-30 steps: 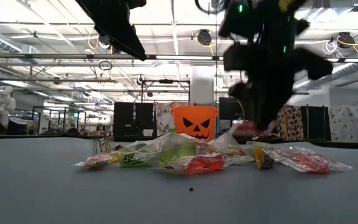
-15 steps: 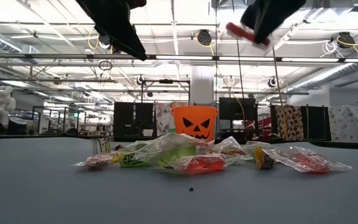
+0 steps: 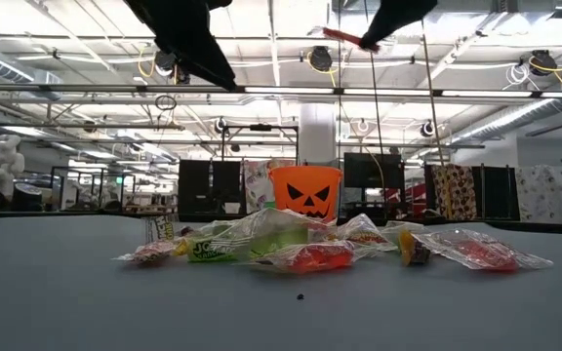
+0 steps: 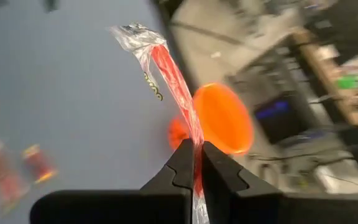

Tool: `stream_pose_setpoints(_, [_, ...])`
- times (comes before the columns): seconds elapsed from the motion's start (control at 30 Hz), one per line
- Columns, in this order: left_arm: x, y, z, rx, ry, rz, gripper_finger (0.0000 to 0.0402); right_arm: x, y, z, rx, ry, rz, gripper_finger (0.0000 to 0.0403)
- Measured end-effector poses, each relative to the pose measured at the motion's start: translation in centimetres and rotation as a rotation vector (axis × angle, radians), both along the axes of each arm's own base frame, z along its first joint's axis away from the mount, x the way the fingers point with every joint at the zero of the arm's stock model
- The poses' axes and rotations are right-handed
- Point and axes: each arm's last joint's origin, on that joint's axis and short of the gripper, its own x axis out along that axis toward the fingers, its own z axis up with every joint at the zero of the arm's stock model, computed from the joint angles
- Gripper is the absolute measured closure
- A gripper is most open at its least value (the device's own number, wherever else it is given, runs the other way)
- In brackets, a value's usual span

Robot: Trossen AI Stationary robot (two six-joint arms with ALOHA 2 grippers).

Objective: Sort candy by brand, put in halloween buckets
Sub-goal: Put the long orange gummy into the orange bucket

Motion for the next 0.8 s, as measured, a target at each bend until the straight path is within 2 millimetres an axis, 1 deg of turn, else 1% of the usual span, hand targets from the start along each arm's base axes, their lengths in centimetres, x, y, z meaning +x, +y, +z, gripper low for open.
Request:
stream_pose_setpoints(0.23, [0.1,0.1,0.5,0.018,-0.015,0.021,0.0233,-0.2,-0.4,0.3,-0.190,-0.057,-0.162,0.0392])
stream_pose_setpoints(0.33, [0.1,0.1,0.5,0.019,-0.012,0.021,0.0233,-0.4,-0.5,0.2,-0.200,-0.068,-0.190,0.0392])
stream_pose_setpoints(0.53, [0.1,0.1,0.5,0.026,-0.012,0.028,0.0233,-0.4,-0.4,-0.1,-0.122,-0.072,-0.170,0.0392])
stream_pose_setpoints(0.7, [0.1,0.2,0.5,0.052,-0.016,0.057,0.0233,-0.3,0.0,-0.6,0.064,0.008,-0.038,0.0392])
stream_pose_setpoints(0.8, [0.1,0.2,0.5,0.059,-0.017,0.065,0.0234,-0.3,0.2,-0.9,0.138,0.045,0.014,0.0392])
